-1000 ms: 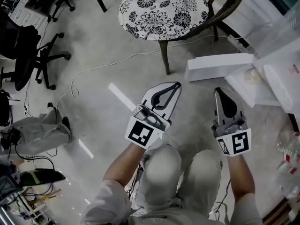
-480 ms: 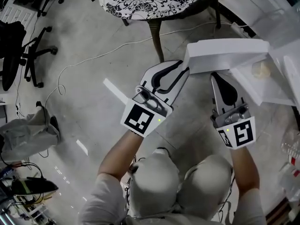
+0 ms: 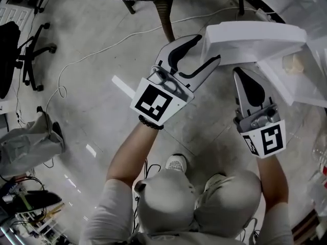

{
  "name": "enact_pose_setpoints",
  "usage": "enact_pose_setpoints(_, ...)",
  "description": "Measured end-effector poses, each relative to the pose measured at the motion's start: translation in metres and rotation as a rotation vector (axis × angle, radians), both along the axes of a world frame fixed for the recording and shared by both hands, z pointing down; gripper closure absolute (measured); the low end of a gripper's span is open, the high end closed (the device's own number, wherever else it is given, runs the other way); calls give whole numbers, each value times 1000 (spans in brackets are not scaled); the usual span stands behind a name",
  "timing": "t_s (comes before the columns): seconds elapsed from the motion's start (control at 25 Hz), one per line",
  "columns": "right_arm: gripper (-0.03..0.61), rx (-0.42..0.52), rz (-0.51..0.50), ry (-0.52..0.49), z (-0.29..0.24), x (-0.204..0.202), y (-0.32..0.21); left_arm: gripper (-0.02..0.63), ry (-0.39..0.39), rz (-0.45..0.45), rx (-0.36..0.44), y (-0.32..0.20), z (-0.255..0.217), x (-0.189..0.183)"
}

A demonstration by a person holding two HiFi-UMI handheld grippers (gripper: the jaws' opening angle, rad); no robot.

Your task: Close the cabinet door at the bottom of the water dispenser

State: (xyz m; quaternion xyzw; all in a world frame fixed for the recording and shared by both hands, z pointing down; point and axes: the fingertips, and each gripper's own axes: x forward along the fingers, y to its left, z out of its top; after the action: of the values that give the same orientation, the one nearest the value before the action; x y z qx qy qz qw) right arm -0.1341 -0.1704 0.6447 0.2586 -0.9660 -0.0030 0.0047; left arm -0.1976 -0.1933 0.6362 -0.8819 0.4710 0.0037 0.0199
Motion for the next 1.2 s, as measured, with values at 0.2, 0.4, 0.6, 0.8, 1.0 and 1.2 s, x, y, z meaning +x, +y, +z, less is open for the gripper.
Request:
enact_pose_setpoints(0.2, 563, 2, -4, 8, 6, -1, -1, 387, -7, 13, 13, -10, 3, 0)
enact_pose_setpoints(0.4, 563, -1, 0, 20, 13, -2, -3, 388, 1, 29, 11, -21, 9, 0)
enact_pose_setpoints(0.6, 563, -8, 6, 30, 23, -3, -3, 420, 18, 51, 30, -23, 9, 4)
enact_pose_setpoints(0.8, 563, -13, 19, 30, 29, -1, -4, 425, 24, 60, 38, -21, 8, 5)
enact_pose_setpoints(1.0, 563, -16, 35, 35, 33, 5, -6, 430, 30, 64, 27, -15, 9, 8)
enact_pose_setpoints(1.2, 563, -10, 42, 38, 39, 16, -2, 431, 12, 61, 23, -7, 11, 17)
